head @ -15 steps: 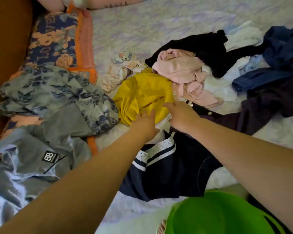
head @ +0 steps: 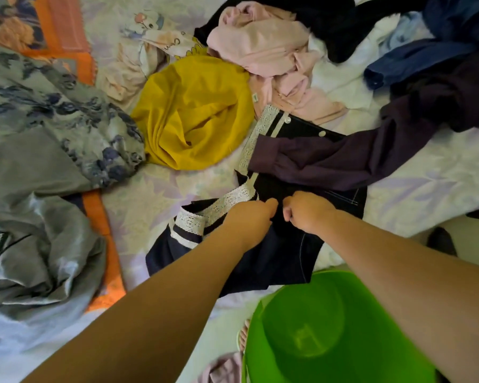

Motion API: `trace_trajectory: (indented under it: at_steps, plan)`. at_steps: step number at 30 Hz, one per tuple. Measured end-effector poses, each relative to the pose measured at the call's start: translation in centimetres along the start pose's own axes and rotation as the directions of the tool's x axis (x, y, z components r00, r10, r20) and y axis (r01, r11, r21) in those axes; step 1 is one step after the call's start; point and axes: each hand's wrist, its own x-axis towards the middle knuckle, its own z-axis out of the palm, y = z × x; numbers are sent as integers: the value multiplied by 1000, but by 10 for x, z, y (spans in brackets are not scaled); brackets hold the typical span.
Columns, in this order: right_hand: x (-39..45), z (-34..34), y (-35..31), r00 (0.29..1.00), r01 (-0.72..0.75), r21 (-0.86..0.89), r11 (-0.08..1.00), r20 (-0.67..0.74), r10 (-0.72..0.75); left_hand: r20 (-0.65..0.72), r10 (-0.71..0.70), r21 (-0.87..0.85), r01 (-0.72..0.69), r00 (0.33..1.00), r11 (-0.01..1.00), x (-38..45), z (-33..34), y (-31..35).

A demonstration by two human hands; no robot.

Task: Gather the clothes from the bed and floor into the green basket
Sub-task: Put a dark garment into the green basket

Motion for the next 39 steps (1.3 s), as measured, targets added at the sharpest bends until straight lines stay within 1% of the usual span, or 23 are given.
trace_trajectory:
  at_steps: [2,4,7,9,11,13,15,17,18,20,21,23,25,29,30,32,33,34,35,36,37,38,39]
  plan:
    - [0,18,6,995,-83,-30,996,45,84,74,33,23,-35,997,999,1,16,10]
    - [-1,37,11,983,-180,7,984,38,179,106,27,-11,-26,994,1000,1,32,19]
    - [-1,71,23,958,-283,136,949,5,285,135,-20,-105,34,991,994,0,56,29]
    - [2,87,29,941,-319,294,901,-15,338,156,-67,-174,94,985,980,1,69,33]
    - [7,100,37,929,-331,449,830,-1,371,212,-117,-231,166,970,959,3,85,43]
    - [14,106,45,932,-335,499,799,51,359,283,-159,-275,239,946,931,5,102,53]
    - [18,112,49,935,-349,554,756,154,319,305,-217,-308,311,927,899,7,116,67]
    - [16,121,44,944,-330,659,676,230,236,297,-272,-311,362,915,879,7,126,76]
    - [14,128,40,940,-340,715,610,260,219,306,-301,-300,392,903,870,6,132,81]
    - [9,138,33,939,-344,841,417,293,182,325,-367,-274,459,871,845,2,140,87]
    - [6,141,32,943,-329,871,365,286,169,326,-399,-259,487,857,834,-1,143,89]
    - [-2,138,30,949,-312,896,316,278,150,312,-439,-218,513,843,830,-9,149,88]
    - [-10,129,32,961,-271,939,213,250,120,240,-481,-221,530,843,819,-15,148,90]
    - [-36,101,35,971,-239,971,-15,239,14,14,-613,-362,576,790,733,-17,124,97]
    - [-41,94,40,971,-238,970,-55,238,-5,-17,-632,-383,578,775,720,-18,115,100]
    - [-48,83,49,974,-225,971,-80,224,-11,-79,-685,-465,581,724,668,-21,101,98]
    - [-56,75,52,983,-186,980,-73,185,-13,-95,-719,-543,569,689,617,-28,89,100]
    - [-59,73,52,991,-132,989,-68,132,-3,-70,-731,-611,551,679,569,-31,85,96]
    - [-62,72,54,999,-27,1000,16,27,22,-49,-729,-665,523,682,534,-35,78,95]
    - [-62,74,57,994,87,980,180,-97,46,-30,-719,-689,507,694,518,-38,74,91]
    - [-65,75,60,976,184,904,386,-215,38,-23,-710,-703,493,703,512,-43,67,89]
    - [-72,74,63,955,252,765,592,-296,-24,-36,-704,-715,474,709,514,-50,59,90]
    - [-80,70,66,937,299,603,739,-331,-109,-66,-685,-727,435,725,531,-58,49,92]
